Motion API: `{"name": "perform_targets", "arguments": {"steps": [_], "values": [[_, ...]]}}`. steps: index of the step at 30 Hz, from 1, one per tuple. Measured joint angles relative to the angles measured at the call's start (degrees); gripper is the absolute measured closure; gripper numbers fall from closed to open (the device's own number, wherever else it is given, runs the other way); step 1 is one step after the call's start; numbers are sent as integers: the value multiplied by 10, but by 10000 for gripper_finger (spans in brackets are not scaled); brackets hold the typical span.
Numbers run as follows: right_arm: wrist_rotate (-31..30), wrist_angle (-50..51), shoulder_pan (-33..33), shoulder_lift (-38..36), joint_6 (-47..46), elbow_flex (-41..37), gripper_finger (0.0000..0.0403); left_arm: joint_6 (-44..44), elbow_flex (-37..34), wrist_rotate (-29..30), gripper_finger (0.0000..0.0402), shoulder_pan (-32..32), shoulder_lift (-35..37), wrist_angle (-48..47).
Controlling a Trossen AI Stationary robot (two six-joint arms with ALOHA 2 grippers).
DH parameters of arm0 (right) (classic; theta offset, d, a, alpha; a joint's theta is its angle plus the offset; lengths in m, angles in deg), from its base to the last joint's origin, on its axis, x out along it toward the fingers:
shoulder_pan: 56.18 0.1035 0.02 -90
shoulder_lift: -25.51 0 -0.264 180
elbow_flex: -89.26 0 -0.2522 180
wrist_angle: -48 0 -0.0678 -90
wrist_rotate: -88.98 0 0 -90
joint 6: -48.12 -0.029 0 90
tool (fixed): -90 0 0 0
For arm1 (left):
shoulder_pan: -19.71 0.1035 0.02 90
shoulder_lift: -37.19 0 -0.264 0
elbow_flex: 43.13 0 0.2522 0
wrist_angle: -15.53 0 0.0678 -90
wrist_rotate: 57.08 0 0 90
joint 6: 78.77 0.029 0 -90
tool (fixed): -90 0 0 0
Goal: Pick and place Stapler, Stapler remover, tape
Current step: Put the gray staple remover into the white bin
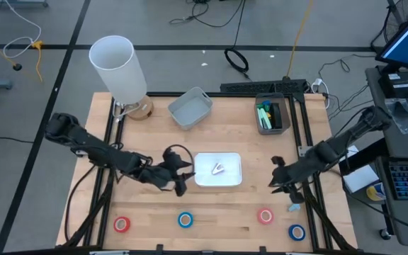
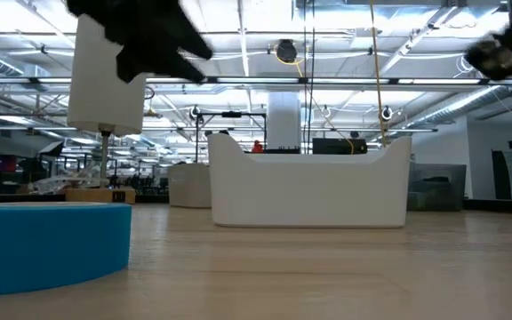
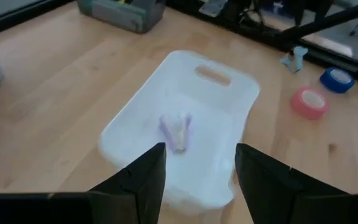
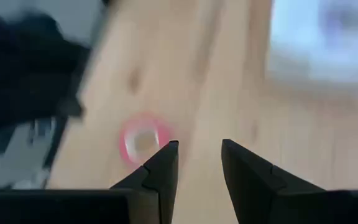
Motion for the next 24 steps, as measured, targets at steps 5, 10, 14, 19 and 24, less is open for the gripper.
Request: {"name": "perform_targets", "arguments": {"steps": [5, 10, 14, 19, 24], "values": [[84, 161, 6, 74, -143, 14, 289, 1, -77, 1, 211, 1, 54, 52], [147, 231, 7, 111, -197, 2, 289, 1, -115, 1, 211, 0, 86, 70], [163, 234, 8, 116, -202, -10, 289, -8, -127, -2, 211, -2, 90, 69], [164, 231, 16, 116, -228, -15, 289, -11, -127, -11, 211, -10, 90, 61], [193, 228, 32, 114, -261, -15, 289, -11, -127, -10, 211, -13, 90, 56]]}}
